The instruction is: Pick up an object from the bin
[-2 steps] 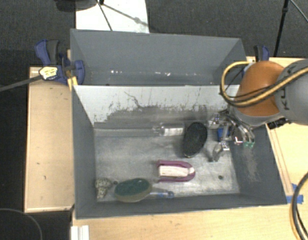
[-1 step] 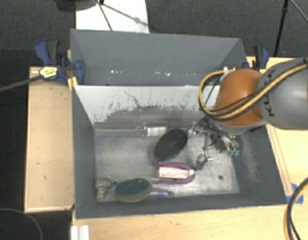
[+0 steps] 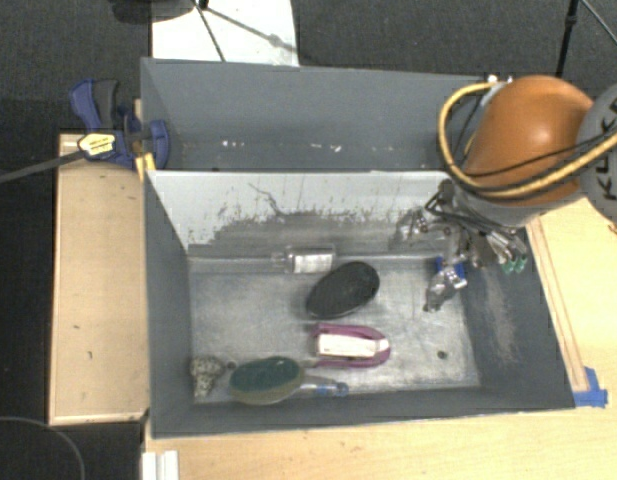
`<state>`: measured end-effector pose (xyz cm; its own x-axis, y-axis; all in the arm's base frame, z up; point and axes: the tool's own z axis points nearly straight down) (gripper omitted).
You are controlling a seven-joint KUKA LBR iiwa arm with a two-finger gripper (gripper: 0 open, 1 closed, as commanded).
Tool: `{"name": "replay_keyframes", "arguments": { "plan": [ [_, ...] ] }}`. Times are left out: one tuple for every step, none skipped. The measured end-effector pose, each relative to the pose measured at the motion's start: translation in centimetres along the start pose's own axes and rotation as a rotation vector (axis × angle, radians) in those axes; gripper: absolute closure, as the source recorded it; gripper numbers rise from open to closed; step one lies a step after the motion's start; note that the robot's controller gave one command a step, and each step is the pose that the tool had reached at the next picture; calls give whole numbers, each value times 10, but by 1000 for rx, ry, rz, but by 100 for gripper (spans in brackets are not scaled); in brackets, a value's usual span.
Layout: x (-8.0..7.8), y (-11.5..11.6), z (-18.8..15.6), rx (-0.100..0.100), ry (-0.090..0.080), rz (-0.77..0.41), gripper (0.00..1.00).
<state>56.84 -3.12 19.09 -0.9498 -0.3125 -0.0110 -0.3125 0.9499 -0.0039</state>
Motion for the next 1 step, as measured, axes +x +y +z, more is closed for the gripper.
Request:
{"name": "replay_keyframes", "arguments": {
  "plan": [
    [-38, 68, 17, -7, 4, -60, 0]
  ]
}}
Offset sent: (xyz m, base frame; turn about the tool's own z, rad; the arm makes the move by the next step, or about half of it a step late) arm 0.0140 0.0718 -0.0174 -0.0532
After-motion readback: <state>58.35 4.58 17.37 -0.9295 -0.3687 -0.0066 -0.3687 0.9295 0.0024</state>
